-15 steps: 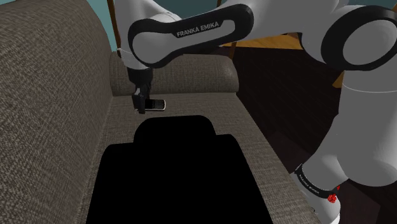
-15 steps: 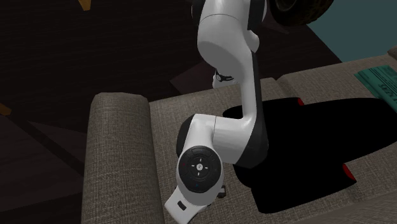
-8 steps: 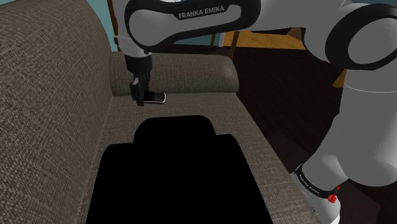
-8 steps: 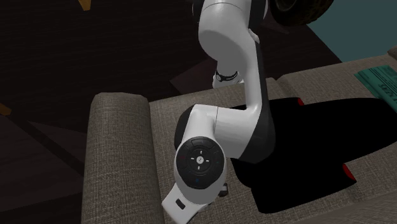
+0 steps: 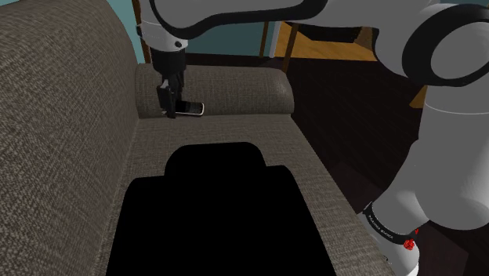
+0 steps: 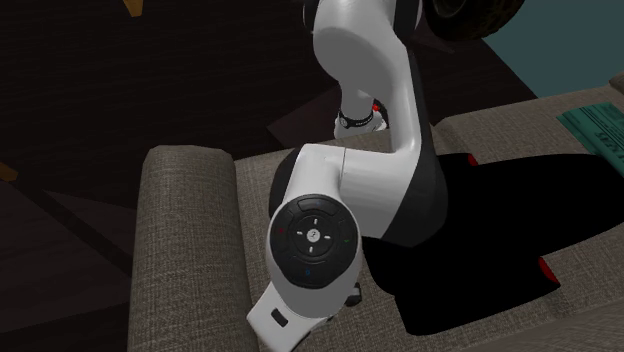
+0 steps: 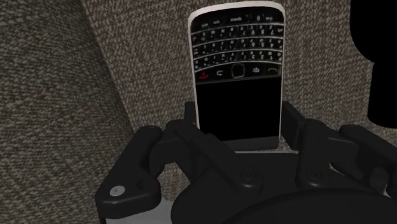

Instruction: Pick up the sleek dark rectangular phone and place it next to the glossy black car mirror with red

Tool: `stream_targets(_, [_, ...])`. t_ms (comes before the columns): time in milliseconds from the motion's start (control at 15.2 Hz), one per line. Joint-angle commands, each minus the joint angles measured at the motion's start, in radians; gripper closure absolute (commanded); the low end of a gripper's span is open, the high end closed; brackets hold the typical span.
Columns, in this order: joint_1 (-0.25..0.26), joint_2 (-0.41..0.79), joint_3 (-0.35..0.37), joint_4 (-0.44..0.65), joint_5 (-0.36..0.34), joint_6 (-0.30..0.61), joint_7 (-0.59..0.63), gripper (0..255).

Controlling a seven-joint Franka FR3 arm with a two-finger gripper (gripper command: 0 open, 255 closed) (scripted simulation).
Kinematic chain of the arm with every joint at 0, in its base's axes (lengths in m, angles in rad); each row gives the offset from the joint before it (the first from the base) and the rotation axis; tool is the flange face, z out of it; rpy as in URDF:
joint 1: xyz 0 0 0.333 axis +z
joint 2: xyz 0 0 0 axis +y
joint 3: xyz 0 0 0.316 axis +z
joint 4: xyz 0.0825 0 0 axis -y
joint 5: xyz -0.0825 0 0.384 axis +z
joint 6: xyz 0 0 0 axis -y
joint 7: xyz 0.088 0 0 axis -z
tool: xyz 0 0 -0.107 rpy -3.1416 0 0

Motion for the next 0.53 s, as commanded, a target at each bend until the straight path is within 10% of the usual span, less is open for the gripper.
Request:
stream_targets(0, [0.004, 0.004, 0.0, 0.035, -0.001, -0.031, 0.0, 255])
stream_targets(462, [0.015, 0.023, 0.001, 0.159, -0.005, -0.136, 0.0, 255])
